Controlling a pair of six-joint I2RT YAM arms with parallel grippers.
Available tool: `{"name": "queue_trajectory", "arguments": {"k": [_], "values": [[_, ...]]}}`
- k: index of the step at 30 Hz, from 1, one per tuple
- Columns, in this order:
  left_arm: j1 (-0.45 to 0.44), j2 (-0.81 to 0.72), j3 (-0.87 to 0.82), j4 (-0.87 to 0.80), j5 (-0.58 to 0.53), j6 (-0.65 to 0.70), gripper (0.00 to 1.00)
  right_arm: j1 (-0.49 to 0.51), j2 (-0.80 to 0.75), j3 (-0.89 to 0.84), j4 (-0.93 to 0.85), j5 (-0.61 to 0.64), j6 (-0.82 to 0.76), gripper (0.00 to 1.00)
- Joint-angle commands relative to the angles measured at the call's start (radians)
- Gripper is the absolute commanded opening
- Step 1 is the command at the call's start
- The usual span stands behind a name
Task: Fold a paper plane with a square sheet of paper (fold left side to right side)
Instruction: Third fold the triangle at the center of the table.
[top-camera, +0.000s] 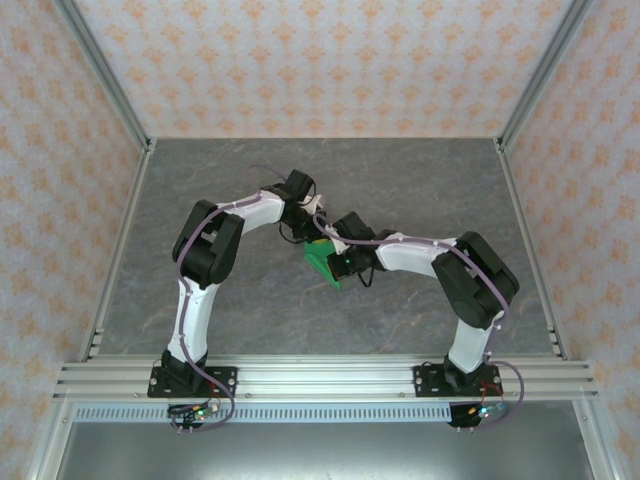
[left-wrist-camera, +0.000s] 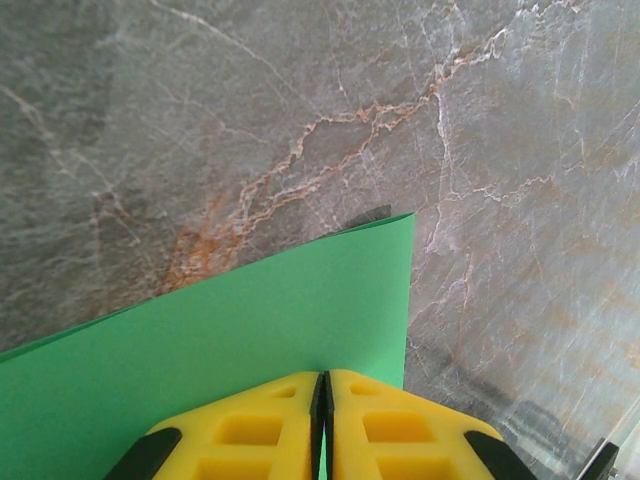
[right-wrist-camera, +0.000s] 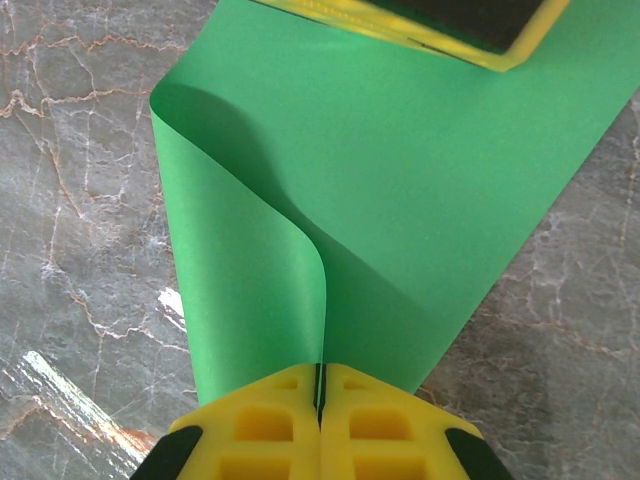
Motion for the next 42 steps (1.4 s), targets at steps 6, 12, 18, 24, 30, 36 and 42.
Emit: {"name": "queue_trajectory", "arguments": {"k": [6,12,18,24,30,36,42], "values": [[-0.003,0.044,-0.034,-0.075,-0.055,0.018,0.13,-0.005,-0.011,0.025,0.001,0.023,0.006,0.00],[-0.004,0.044,-0.037,-0.074,-0.055,0.018,0.13,-0.005,-0.020,0.024,-0.002,0.018,0.005,0.00],[-0.004,0.044,-0.039,-0.073,-0.055,0.018,0.13,-0.005,-0.033,0.027,-0.007,0.018,0.005,0.00],[-0.003,0.044,-0.038,-0.072,-0.053,0.018,0.13,-0.005,-0.037,0.022,-0.002,0.018,0.007,0.00],[-0.003,0.045,-0.040,-0.072,-0.055,0.018,0.13,-0.005,-0.038,0.024,0.000,0.017,0.008,0.00],[-0.004,0.046,-0.040,-0.072,-0.054,0.016,0.13,-0.005,-0.037,0.024,-0.003,0.026,0.007,0.00],[-0.004,0.045,-0.039,-0.073,-0.055,0.016,0.13,-0.005,-0.024,0.019,-0.005,0.043,0.006,0.00]]}}
